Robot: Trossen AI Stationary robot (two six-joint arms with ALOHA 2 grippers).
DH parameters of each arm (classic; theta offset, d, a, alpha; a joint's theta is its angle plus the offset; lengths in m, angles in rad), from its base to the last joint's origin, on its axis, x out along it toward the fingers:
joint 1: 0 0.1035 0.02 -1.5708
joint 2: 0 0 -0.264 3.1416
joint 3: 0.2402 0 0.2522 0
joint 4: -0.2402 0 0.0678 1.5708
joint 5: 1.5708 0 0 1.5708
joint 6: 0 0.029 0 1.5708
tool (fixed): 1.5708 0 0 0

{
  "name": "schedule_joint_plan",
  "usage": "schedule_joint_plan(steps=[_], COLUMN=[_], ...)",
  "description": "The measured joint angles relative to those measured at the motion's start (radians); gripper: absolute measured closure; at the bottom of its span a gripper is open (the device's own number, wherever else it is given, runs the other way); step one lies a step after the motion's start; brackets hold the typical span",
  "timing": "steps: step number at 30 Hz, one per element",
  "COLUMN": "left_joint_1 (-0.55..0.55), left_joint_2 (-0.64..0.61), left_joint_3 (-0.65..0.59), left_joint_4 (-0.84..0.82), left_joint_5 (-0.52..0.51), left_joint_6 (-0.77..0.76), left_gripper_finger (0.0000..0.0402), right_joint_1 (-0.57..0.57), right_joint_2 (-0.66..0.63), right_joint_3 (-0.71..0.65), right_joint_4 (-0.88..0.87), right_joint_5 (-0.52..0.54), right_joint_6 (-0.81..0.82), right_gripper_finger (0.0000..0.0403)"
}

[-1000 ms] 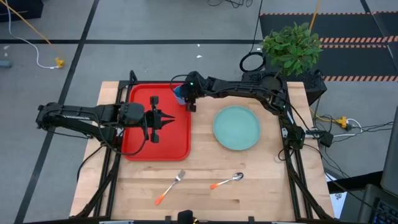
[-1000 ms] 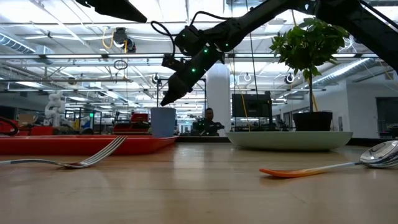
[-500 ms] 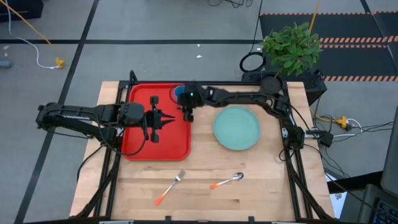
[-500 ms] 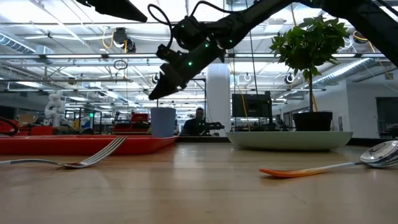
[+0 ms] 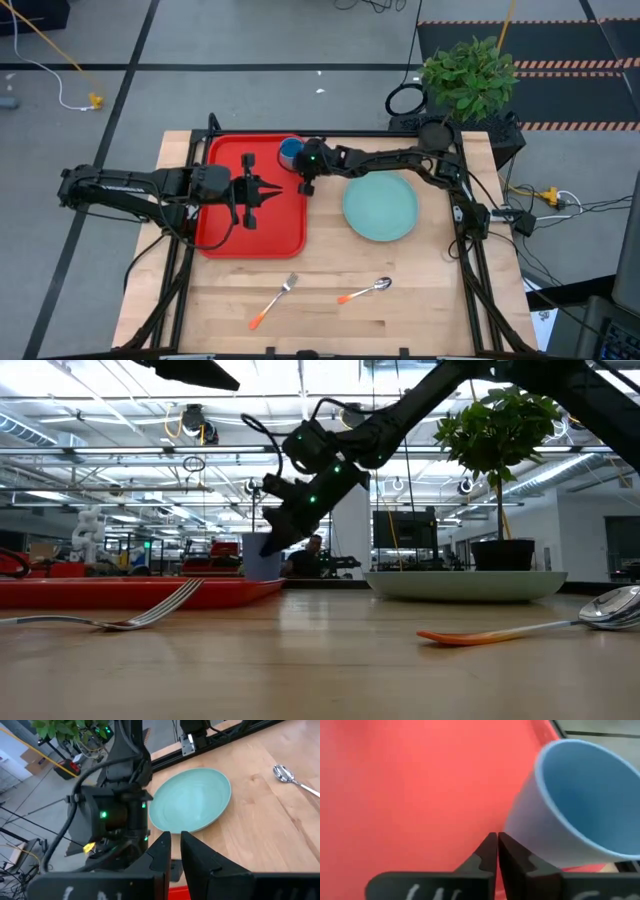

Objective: Pick and place plate/cup/fork/spoon on tray
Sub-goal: Put the blue cup on the red serving tray

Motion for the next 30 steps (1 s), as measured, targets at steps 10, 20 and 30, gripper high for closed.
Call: schedule_joint_plan(steps=[10, 20, 30], left_joint_1=[0.0, 0.0, 0.0], left_joint_2=[0.0, 0.0, 0.0], left_joint_3=[0.0, 0.0, 0.0], left_joint_4=[0.019, 0.026, 0.026], left_joint_5=[0.001, 0.001, 0.001], left_joint_6=[0.009, 0.025, 0.042], left_gripper_finger=[0.0355, 0.0355, 0.0355], right_joint_1=[-0.031, -0.048, -0.063], right_joint_2=[0.018, 0.029, 0.029], right_joint_3=[0.002, 0.001, 0.001], right_joint_4=[0.037, 0.107, 0.111], right_joint_5=[-0.005, -0.03, -0.038], right_joint_6=[0.03, 0.097, 0.108], right_gripper_finger=[0.0401, 0.0403, 0.0403])
